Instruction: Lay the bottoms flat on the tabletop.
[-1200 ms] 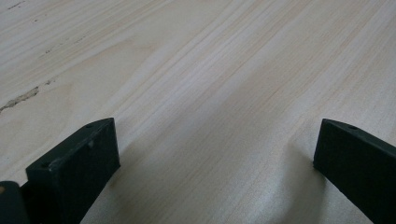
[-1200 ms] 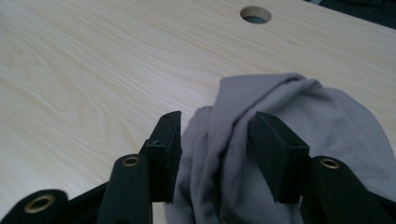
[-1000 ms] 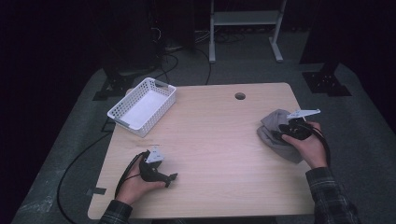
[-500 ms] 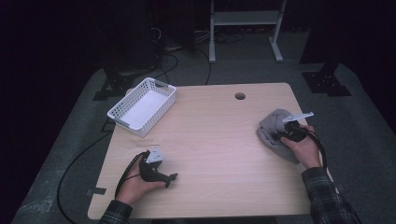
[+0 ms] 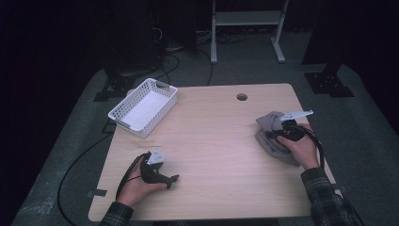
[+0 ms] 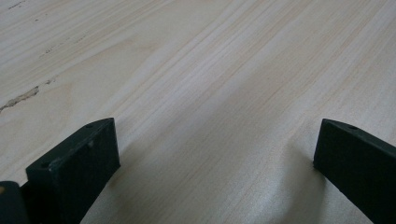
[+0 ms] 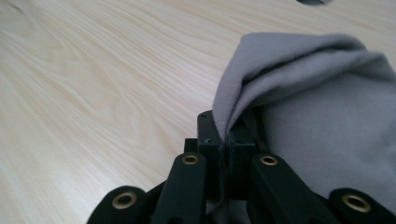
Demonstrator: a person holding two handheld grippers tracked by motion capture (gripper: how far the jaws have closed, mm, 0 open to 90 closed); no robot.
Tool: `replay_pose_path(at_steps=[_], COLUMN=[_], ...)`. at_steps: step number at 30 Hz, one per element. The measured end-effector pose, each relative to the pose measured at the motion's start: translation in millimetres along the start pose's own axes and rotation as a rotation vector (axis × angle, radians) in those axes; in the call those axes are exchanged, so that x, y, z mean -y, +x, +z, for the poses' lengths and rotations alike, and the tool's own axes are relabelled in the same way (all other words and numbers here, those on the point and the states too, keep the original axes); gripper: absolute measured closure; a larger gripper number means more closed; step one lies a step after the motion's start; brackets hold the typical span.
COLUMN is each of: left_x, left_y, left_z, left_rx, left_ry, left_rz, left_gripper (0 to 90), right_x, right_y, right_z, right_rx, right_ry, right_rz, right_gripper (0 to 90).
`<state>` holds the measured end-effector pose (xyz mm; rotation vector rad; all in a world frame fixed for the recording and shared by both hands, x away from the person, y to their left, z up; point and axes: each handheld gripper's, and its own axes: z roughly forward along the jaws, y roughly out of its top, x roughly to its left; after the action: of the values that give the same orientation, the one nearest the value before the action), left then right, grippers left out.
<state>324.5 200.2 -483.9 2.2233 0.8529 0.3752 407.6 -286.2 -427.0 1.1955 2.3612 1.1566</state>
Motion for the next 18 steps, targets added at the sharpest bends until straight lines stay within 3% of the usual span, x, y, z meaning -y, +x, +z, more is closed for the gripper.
replay_pose_path(at_steps=[14, 18], left_x=[0.1, 0.0], left_y=[0.0, 0.1], left_z=[0.1, 0.1], left_rx=[0.000, -0.001], left_ry=[-0.002, -0.002], left_rz=[0.000, 0.002], left_gripper=[0.0, 0.0], right_x=[-26.7, -35.2], right_y=[42.8, 53.7], right_z=[20.0, 23.5], right_rx=[-0.097, -0.134], right_ry=[-0.011, -0.032], right_rz=[-0.099, -0.106], right_gripper=[86.0, 86.0])
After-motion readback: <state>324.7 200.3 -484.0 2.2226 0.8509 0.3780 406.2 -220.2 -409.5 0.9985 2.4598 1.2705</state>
